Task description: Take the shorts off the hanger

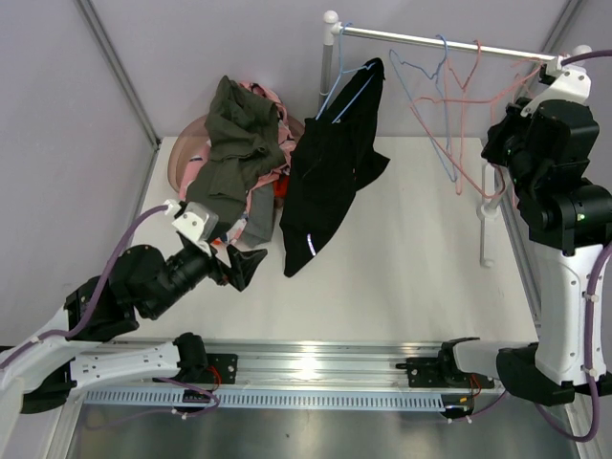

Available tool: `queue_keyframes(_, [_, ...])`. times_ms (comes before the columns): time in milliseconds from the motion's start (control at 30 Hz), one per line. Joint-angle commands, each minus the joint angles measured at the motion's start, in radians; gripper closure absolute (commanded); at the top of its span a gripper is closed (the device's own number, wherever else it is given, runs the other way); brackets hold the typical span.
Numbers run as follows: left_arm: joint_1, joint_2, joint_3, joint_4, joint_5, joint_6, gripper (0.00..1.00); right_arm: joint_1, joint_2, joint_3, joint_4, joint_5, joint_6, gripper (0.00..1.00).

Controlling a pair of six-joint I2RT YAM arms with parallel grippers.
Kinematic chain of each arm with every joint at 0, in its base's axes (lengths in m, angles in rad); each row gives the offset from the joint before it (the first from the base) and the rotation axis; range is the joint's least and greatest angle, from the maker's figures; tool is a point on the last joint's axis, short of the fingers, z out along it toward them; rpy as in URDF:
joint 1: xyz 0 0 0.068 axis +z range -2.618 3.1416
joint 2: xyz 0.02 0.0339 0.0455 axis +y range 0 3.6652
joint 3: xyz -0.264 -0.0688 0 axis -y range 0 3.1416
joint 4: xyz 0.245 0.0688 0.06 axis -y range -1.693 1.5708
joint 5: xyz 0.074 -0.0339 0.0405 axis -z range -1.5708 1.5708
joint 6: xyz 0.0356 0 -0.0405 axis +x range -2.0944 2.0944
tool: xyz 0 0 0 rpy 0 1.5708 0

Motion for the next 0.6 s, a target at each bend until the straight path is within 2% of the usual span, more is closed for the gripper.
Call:
queue_keyframes(0, [0.002,0.007,-0.02,0.048,0.044,0.001,0.01,0.019,0.006,0.042,0.077,0.186,-0.054,1.0])
queue_keyframes(167, [0.002,0.013,-0.045,0.068,0.065,0.006,0.01,0.019,0.037,0.045,0.13,0.22,-0.092,1.0])
queue_keyframes(567, [0.002,0.027,-0.093,0.147,0.083,0.03,0.01,0.025,0.166,0.057,0.251,0.179,-0.12,1.0])
